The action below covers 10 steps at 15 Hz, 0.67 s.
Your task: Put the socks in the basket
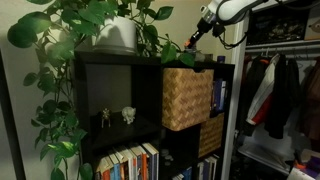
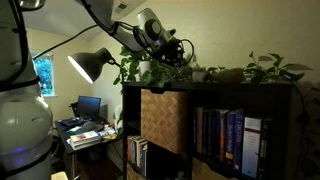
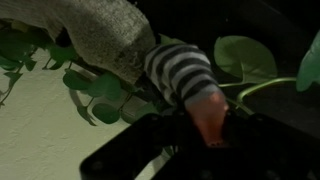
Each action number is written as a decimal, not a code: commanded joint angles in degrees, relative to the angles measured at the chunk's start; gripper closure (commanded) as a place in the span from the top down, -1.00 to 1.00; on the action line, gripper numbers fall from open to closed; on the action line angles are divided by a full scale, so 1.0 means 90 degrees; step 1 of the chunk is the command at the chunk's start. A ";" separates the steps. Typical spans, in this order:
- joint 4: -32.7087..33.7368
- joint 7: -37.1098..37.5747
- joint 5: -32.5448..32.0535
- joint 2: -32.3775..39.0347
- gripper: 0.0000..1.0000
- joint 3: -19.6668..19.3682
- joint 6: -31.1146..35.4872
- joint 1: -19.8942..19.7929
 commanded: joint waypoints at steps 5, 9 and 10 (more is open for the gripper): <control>-0.0216 -0.0041 0.0636 -0.0952 -0.83 0.0043 -0.1581 0.0302; -0.0180 -0.0125 0.1068 -0.1054 -0.83 0.0001 -0.2570 0.0472; -0.0178 -0.0127 0.1157 -0.1051 -0.82 -0.0003 -0.2757 0.0494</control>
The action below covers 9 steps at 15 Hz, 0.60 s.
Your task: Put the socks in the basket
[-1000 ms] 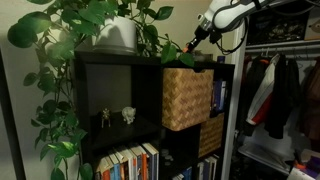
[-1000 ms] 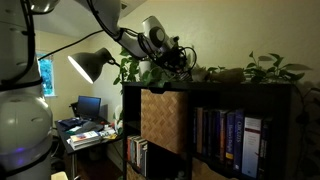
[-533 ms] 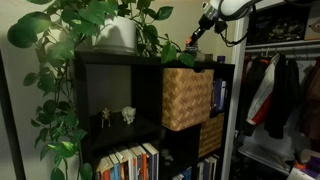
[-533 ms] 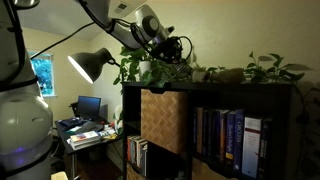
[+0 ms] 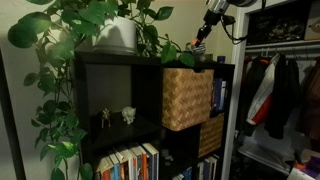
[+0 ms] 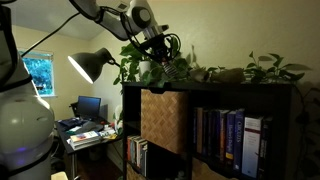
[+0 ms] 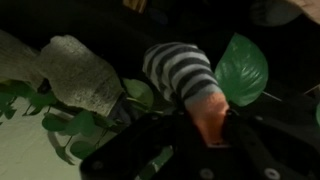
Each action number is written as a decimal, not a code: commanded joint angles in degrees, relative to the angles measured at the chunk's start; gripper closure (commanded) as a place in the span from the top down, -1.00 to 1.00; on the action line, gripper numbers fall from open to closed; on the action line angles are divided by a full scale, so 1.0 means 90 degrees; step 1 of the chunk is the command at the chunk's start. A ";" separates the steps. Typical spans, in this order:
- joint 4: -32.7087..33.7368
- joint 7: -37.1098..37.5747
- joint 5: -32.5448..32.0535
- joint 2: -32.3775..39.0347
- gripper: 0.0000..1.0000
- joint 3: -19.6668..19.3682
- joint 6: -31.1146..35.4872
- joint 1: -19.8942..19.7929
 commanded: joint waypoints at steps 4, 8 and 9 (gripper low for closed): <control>-0.0209 -0.0210 0.0655 -0.0105 -0.83 -0.0128 -0.0879 0.0210; -0.0518 -0.0109 0.0631 -0.0014 -0.83 -0.0112 -0.0514 0.0151; -0.0561 -0.0123 0.0695 0.0032 -0.82 -0.0134 -0.0519 0.0165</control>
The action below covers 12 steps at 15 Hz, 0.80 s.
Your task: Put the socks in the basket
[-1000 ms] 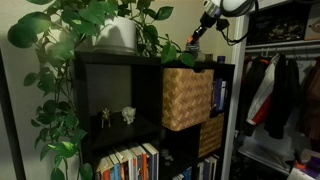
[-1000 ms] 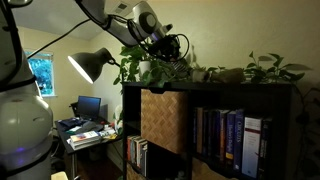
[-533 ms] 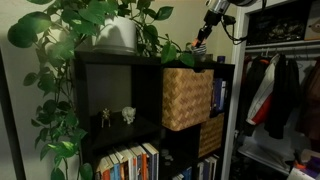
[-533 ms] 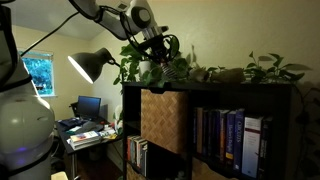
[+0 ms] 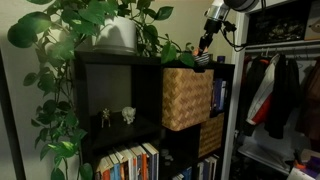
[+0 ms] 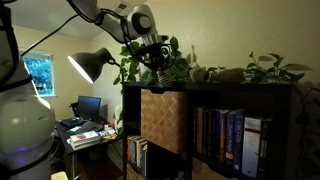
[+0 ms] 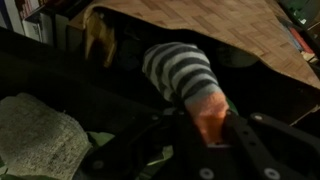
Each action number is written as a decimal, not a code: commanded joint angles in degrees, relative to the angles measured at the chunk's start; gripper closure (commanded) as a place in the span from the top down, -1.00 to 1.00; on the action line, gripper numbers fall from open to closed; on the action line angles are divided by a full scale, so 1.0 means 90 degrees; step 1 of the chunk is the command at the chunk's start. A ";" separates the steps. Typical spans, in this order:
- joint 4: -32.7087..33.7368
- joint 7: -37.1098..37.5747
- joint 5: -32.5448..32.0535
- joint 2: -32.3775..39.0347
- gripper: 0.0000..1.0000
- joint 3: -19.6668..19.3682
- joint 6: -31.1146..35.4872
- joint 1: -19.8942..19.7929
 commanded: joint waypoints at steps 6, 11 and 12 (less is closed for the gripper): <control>-0.0699 -0.0226 0.0346 0.0068 -0.83 -0.0116 0.0966 0.0117; -0.0938 -0.0335 0.0345 0.0072 0.06 -0.0106 0.1487 0.0181; -0.0948 -0.0324 0.0347 0.0060 0.17 -0.0107 0.1462 0.0189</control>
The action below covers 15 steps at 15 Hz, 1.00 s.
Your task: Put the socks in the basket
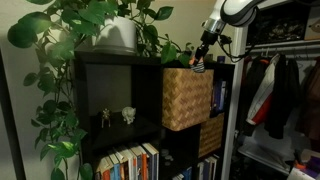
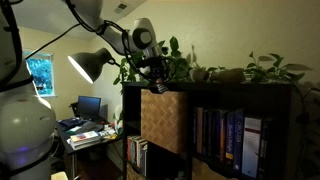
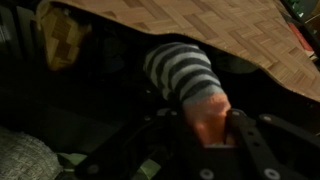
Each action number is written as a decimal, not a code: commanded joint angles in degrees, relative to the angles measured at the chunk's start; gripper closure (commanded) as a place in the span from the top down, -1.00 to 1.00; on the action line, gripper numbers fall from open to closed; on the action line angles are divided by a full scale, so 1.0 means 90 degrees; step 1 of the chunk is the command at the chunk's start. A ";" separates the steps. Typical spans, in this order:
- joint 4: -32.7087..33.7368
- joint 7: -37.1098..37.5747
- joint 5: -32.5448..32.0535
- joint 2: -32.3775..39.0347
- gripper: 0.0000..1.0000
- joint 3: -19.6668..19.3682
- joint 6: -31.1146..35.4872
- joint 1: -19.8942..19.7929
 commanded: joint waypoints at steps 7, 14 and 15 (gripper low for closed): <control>-0.0136 -0.0104 0.0144 -0.0146 1.00 -0.0086 0.0050 0.0102; -0.0002 0.0060 0.0022 -0.0146 1.00 -0.0054 -0.0189 0.0015; 0.0016 0.0087 -0.0007 -0.0155 1.00 -0.0048 -0.0206 -0.0001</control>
